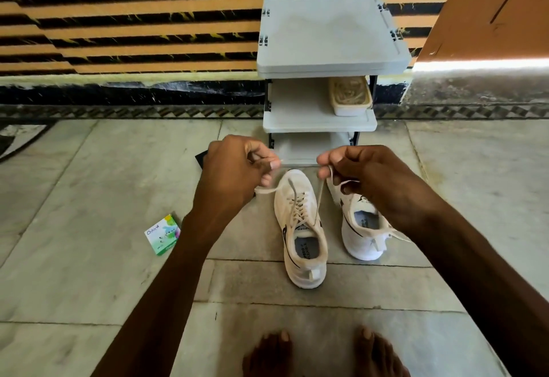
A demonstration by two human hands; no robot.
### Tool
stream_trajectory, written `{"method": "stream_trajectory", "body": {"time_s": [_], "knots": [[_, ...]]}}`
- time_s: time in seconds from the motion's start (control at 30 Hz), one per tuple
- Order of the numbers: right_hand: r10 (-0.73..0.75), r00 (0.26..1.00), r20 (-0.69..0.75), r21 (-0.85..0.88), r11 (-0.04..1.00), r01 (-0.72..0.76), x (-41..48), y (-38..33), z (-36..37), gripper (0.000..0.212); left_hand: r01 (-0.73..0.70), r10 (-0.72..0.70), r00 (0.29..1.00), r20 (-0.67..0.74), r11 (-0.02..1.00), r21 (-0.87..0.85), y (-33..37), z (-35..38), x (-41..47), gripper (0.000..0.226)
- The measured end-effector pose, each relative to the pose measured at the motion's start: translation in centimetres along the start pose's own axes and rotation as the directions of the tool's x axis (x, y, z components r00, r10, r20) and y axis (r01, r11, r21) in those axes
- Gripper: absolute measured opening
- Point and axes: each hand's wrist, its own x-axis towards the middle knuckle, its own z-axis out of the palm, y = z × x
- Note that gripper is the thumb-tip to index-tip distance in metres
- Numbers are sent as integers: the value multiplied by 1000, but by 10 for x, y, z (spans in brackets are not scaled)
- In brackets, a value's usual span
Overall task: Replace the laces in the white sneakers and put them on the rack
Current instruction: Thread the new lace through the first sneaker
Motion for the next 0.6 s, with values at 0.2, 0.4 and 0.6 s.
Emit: {"method": "stream_trajectory", "body": {"time_s": [0.2, 0.4, 0.6], "knots": [[-2, 1000, 14, 277, 961, -2, 5, -11, 1, 25, -125, 102, 987, -123, 973, -195, 23, -3, 7, 6], [-217, 945, -244, 15, 974, 227, 2, -17, 11, 20, -73, 7, 993, -120, 828, -556, 38, -1, 7, 13], [-364, 887, -283, -73, 931, 358, 1, -20, 14, 13, -65, 47, 998, -48, 858, -510, 49, -1, 2, 12]]}}
